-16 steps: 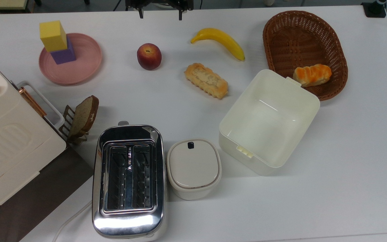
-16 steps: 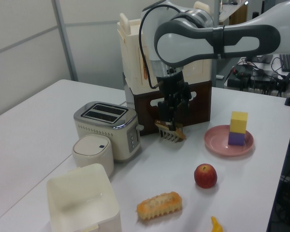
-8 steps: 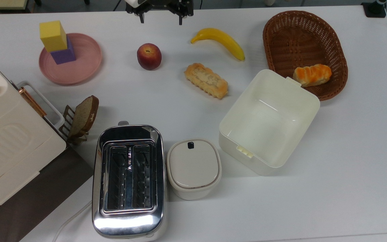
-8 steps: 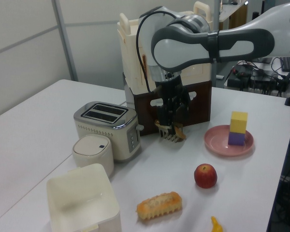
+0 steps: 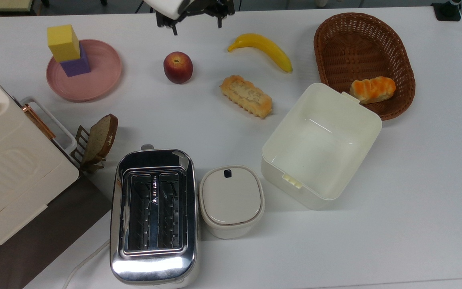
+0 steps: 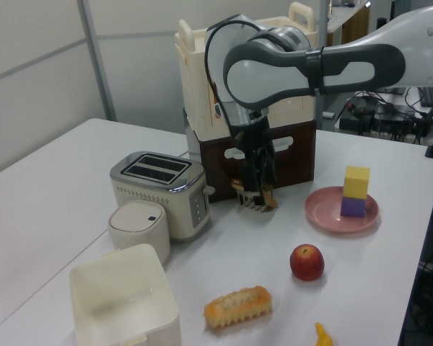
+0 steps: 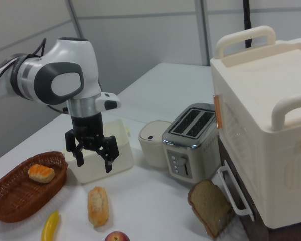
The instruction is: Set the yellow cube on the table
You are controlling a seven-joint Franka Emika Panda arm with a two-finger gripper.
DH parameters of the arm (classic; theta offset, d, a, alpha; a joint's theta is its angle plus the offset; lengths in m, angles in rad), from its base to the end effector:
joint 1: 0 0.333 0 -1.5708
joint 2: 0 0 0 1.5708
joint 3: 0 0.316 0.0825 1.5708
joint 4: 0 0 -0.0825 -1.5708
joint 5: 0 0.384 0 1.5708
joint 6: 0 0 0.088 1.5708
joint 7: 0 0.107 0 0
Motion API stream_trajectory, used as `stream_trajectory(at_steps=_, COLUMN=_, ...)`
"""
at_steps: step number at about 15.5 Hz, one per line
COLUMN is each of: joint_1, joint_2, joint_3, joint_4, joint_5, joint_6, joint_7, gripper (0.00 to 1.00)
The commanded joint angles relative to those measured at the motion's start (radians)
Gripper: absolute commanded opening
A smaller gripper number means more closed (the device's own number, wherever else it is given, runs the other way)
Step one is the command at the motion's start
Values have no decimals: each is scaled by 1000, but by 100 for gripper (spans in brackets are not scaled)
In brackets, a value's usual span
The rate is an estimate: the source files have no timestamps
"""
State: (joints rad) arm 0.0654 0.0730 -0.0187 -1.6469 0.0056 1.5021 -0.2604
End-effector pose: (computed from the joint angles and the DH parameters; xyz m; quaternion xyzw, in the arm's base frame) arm 0.5595 0.0271 0.5432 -0.9824 -0.1519 0.1078 0.0137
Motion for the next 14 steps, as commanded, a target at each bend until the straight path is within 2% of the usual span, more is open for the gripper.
stream_trajectory(at_steps=1, joint_1=1, joint_2=-10, joint_3=-14, joint_4=-10, joint_5=30, joint_6=-6, joint_7=-244, gripper=100)
stream_trajectory(at_steps=6, joint_1=10, joint_2=-9, joint_3=-12, joint_4=-11, joint_5=2, joint_6=-8, joint_7=-411, gripper=100)
stream_trajectory(at_steps=14, joint_1=10, joint_2=-9, joint_3=-12, joint_4=-16, joint_5=-18, joint_6=-2, joint_7=-393, gripper=100)
